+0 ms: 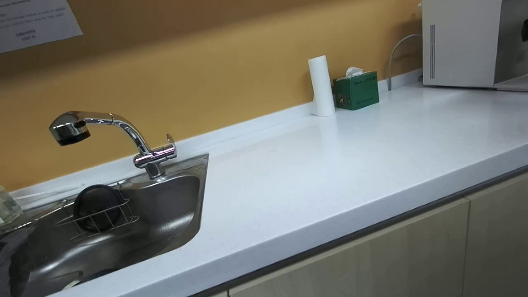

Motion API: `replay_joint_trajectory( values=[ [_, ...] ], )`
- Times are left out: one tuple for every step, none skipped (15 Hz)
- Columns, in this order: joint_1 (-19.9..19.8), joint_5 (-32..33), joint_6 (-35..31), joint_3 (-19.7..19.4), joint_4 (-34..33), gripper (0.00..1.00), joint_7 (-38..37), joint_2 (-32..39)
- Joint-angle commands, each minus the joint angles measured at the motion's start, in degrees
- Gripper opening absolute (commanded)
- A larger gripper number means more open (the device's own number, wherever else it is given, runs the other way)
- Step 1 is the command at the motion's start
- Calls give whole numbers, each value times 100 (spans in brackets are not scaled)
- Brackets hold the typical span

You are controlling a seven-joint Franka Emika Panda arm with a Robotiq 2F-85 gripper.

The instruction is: Put the white cup on the drip tray of the dispenser on the right

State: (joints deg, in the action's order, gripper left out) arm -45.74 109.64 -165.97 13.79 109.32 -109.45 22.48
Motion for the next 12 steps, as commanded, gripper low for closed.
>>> replay_joint_trajectory(
  values=[
    [-55,323,-137,54,-188,93,-356,92],
    [-56,347,-147,55,-184,95,-376,89],
    [-55,355,-152,55,-171,99,-377,75],
    [-54,285,-152,46,-131,100,-334,51],
    [-51,303,-163,47,-121,100,-323,36],
    [-40,299,-139,44,-93,100,-310,6],
    [-31,252,-127,40,-46,100,-266,-32],
    [-23,241,-116,37,-15,100,-224,-57],
    [-11,200,-96,30,44,100,-166,-101],
    [3,172,-70,24,95,100,-116,-141],
    [16,175,-47,22,166,100,-86,-206],
    [34,180,2,19,232,100,-62,-264]
  ],
)
